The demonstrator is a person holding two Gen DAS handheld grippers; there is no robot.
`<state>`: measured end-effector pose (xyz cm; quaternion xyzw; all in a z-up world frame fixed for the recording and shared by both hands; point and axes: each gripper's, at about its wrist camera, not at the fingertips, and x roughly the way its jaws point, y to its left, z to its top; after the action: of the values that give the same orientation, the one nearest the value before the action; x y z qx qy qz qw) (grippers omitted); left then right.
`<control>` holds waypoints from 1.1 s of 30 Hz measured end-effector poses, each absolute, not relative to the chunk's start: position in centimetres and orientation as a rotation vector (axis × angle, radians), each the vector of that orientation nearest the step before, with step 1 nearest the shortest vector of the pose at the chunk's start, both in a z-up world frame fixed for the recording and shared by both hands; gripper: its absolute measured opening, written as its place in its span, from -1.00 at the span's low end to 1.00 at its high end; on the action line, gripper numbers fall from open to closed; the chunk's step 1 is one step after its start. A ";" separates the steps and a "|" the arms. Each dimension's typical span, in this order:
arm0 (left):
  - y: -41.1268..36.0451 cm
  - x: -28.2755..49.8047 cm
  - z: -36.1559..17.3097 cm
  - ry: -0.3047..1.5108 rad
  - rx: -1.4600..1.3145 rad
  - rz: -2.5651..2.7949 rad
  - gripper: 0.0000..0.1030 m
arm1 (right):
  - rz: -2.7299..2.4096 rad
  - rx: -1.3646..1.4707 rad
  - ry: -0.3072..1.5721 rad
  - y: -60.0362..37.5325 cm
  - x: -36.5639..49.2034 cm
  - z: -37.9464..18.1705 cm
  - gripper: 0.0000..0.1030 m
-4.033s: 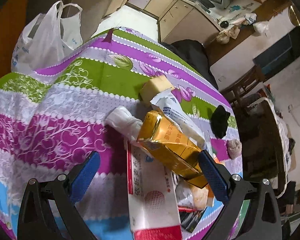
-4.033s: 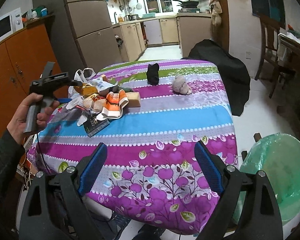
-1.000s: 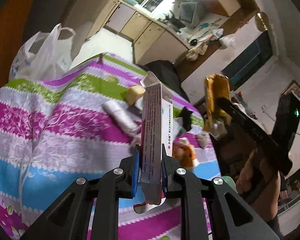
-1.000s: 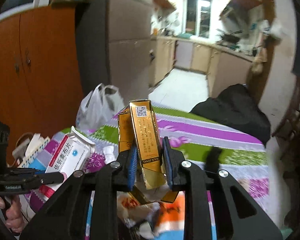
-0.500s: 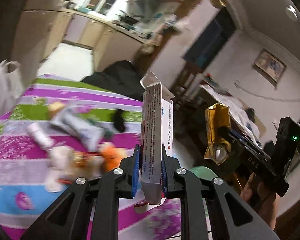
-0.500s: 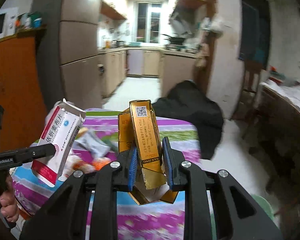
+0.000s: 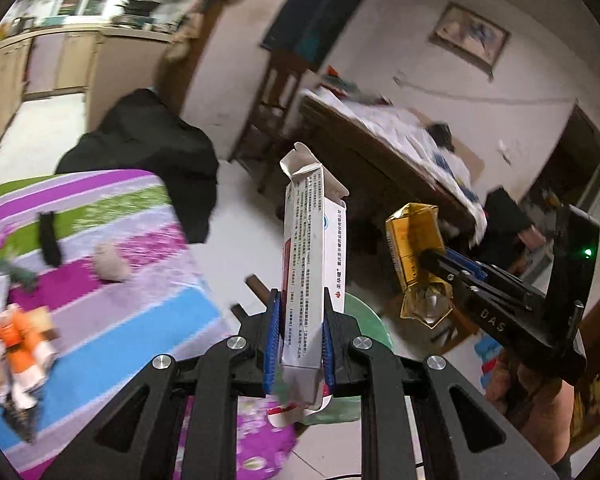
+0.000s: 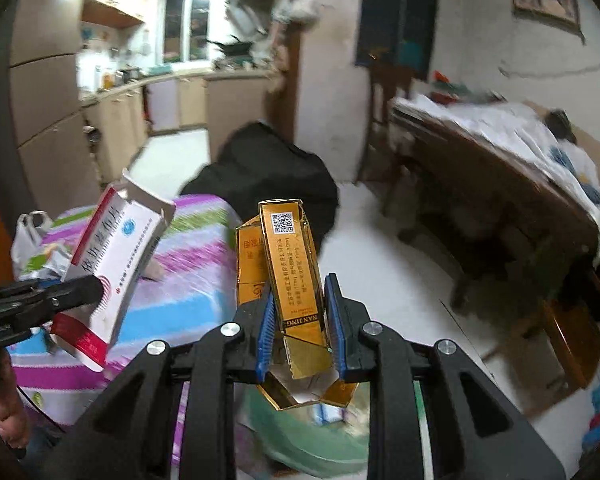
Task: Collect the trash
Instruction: 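Carry both boxes over the green bin and open both tools to drop them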
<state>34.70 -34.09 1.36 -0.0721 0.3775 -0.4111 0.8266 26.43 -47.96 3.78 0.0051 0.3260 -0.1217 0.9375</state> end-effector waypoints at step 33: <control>-53.1 36.8 -10.9 1.049 0.064 -0.852 -0.63 | -0.346 0.213 0.933 -61.5 25.2 -6.2 -0.57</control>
<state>36.84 -53.12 -10.93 0.0298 0.4853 -0.3944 0.7798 25.23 -61.52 -6.22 0.1021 0.4467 -0.1658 0.8732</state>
